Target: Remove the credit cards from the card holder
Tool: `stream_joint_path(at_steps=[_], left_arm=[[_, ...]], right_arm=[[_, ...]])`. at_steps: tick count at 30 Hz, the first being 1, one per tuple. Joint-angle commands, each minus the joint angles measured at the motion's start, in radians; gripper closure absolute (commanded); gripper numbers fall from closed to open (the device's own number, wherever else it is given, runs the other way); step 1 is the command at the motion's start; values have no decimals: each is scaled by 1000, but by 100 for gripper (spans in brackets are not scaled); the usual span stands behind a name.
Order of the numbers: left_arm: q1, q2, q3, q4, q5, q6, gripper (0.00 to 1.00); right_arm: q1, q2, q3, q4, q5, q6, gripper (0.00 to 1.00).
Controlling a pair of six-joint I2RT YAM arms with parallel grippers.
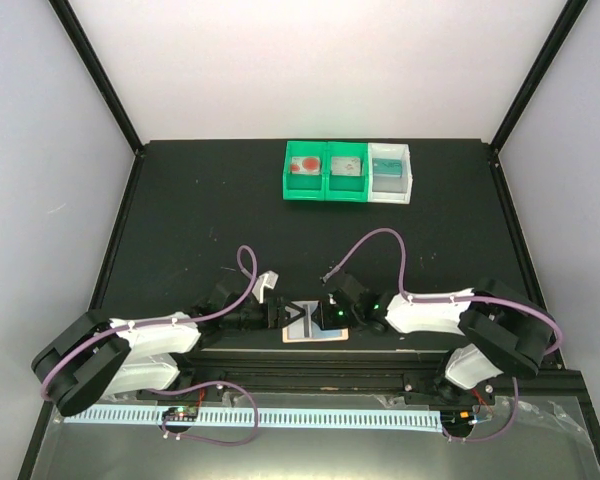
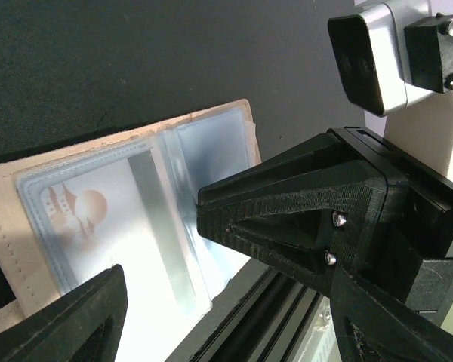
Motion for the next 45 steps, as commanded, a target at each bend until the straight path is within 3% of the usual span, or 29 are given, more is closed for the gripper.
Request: stream_joint_path(at_steps=[1,14,28,38,45], left_arm=[[-8,-7,17,-17,-25,24,24],[-6,-55,4,-54,-69,35,24],[-5,-75,-23,-46,-68,18,24],[-6,-74,-26,-43,-79,7,23],[-5,-65,-19,-47,-81,5,22]], right_arm=[[7,28,13,16,-9,-12,84],[7,-58,47,-42,-13,-12,85],[7,72,59,-30,-21,-14,86],[7,99,7,-38,27,4,99],[7,126,14,-54,34,6,99]])
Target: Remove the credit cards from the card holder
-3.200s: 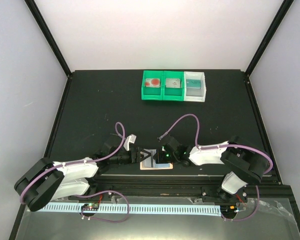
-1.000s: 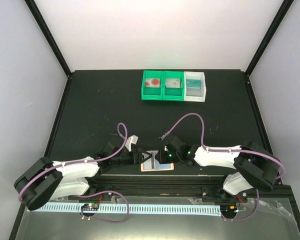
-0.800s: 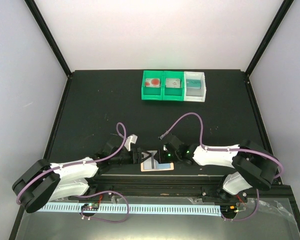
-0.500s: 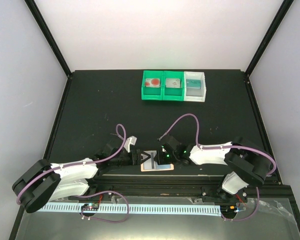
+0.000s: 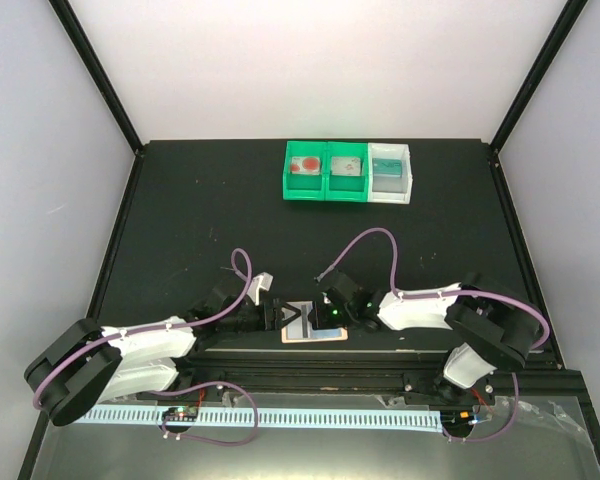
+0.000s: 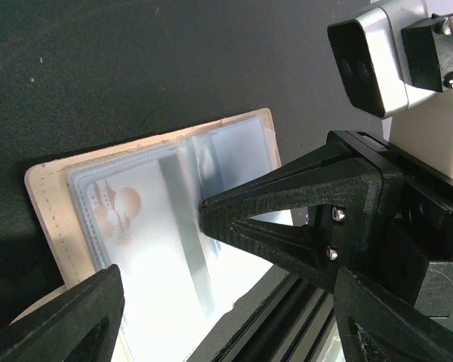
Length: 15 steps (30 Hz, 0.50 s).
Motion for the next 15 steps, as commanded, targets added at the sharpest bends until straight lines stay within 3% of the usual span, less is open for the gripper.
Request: stream_joint_path(at_steps=[1,15], left_arm=[[-5,0,10,5,-19,-7,22],[3,-170,-4,-92,-90,15,21]], right_arm=[[4,53,-23,-82,56,2,99],[4,-18,74,-86,-16,-25,92]])
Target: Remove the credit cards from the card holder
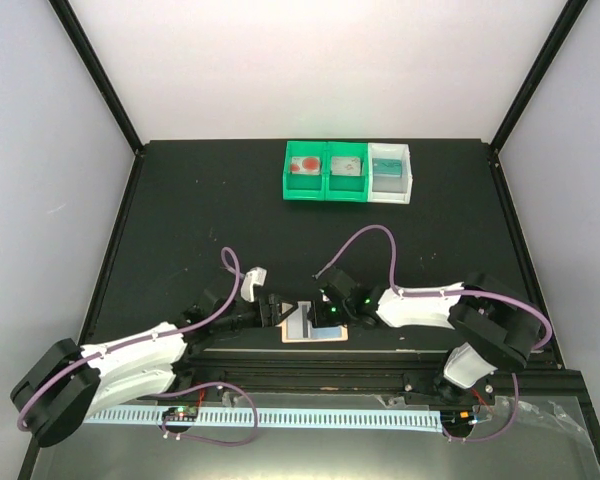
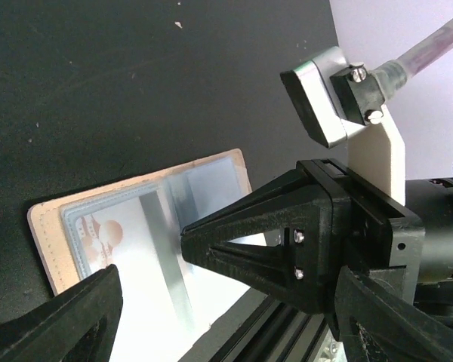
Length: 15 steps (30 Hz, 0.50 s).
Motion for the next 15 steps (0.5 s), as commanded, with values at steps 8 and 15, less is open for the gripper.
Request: stream_joint_path(at_steps=[8,15], left_arm=[[3,2,-10,-6,0,10,20],[3,33,-12,22,4,12,20]], right_arm=[[4,56,45,-15,-1,-25,89],[4,84,0,-41,46,-2,94]])
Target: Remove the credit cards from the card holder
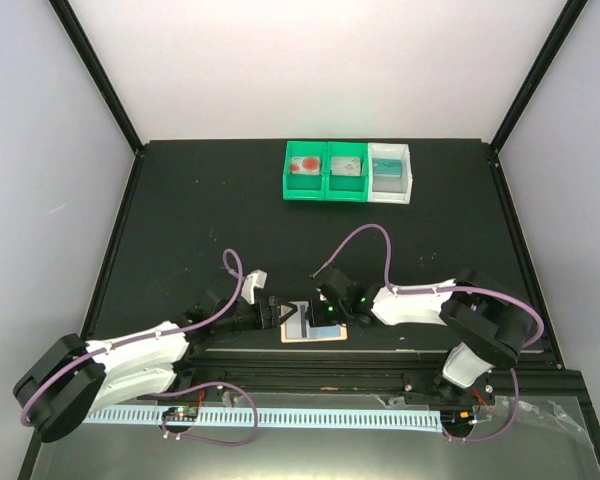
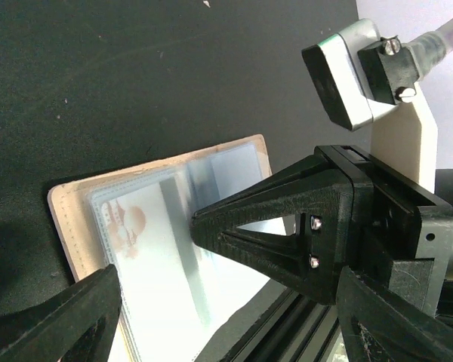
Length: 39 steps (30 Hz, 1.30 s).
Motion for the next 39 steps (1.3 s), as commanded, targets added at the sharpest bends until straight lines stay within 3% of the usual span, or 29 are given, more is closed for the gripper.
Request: stream_joint_path(at_steps=[1,22,34,39], left_arm=[[2,17,-2,38,10,12,20],[2,177,32,152,92,8,19],[-2,224,33,241,162,-23,29],[-6,228,37,241,164,-24,39]], right_arm=[[4,36,-51,-33,54,18,95],[4,44,-127,59,38,49,98],[4,53,-135,102,21,45,98],[4,45,-156,158,-1,52,98]])
